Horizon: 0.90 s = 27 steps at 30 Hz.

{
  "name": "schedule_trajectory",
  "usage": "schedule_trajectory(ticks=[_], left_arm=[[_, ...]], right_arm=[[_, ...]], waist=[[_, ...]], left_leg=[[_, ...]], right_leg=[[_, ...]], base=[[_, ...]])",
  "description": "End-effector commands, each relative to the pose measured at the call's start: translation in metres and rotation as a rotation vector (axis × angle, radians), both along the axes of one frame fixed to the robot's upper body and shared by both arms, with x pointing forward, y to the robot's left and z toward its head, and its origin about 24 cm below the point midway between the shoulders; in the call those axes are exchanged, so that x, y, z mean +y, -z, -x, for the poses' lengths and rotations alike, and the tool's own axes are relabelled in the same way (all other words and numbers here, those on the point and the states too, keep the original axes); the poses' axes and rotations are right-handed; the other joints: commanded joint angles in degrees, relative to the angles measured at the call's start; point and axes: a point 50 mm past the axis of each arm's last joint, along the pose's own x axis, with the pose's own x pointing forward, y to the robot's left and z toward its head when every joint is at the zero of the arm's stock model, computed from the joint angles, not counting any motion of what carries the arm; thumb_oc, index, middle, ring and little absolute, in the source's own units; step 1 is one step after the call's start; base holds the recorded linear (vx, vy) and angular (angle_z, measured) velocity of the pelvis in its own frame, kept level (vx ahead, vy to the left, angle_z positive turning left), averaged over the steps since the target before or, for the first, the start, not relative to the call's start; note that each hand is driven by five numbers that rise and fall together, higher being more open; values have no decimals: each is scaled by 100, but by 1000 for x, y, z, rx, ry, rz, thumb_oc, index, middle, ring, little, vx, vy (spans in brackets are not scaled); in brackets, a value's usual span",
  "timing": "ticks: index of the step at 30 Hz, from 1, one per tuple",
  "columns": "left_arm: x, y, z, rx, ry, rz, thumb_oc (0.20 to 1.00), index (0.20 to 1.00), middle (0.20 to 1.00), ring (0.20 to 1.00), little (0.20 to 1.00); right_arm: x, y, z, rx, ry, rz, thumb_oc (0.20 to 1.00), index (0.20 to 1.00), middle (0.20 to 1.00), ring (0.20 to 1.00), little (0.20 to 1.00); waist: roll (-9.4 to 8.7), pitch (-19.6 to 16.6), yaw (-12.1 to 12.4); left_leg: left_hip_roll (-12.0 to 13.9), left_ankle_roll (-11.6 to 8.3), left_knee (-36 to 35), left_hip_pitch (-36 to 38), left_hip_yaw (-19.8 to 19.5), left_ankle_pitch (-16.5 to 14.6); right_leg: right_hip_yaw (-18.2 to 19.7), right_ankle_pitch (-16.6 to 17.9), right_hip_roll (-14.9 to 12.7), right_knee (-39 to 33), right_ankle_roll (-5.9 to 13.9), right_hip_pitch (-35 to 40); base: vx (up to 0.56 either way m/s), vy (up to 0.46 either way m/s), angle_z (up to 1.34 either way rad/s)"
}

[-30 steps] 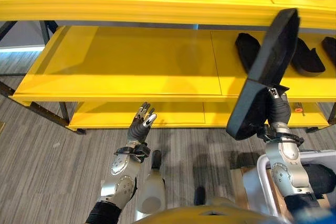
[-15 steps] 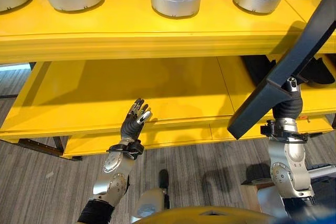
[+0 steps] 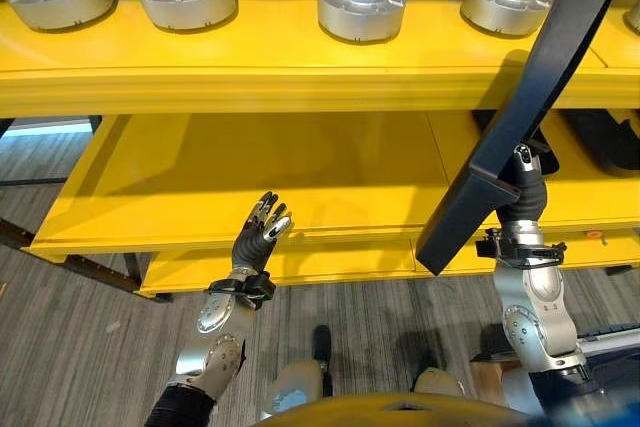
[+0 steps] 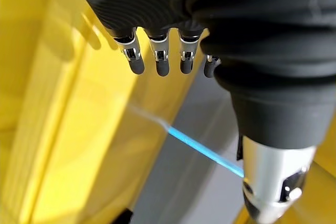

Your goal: Move parts from the plastic box to the shelf.

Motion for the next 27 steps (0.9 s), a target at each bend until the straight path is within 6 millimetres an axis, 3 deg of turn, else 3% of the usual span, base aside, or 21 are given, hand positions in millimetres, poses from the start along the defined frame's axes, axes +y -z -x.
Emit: schedule_trajectory(ticks=[1,6,16,21,27], left_arm=[[-1,-24,-9,-137,29,12,1000,1000,1000,1000,1000],[-7,-17,-4,-108,60,33,1000,1000,1000,1000,1000],[-13,-15,-2,-108,92,48,1000,1000,1000,1000,1000],[-7,-8,4,-83,79,35,1000,1000,1000,1000,1000],[0,1,9,-44,56,20,1000,1000,1000,1000,1000]], right_arm=[[-4,10,-5,81,-22,64,200,200,200,200,200],[-11,12,1,90,-18,132,200,200,200,200,200],[-7,5,0,38,-61,274,200,200,200,200,200],[6,-8,5,-46,-147,364,200,200,200,200,200],[35,-22,7,-146,-308,459,200,200,200,200,200]], waist=[[-178,64,65],[-29,20,-7],[113,92,-6],[170,112,17],[199,94,110]], left_leg=[[256,-234,181,691,-137,-852],[527,-451,70,667,-372,-668],[723,-498,-50,796,-338,-610],[719,-497,-45,831,-353,-623],[677,-501,-27,846,-414,-645]], right_leg=[[-360,1056,44,-478,205,410],[-795,592,242,-257,67,589],[-773,307,368,92,-5,466],[-776,267,356,170,8,480],[-836,235,320,194,12,575]], base=[[86,-244,78],[41,-177,38],[9,-58,3],[-3,-6,0],[-5,8,6]])
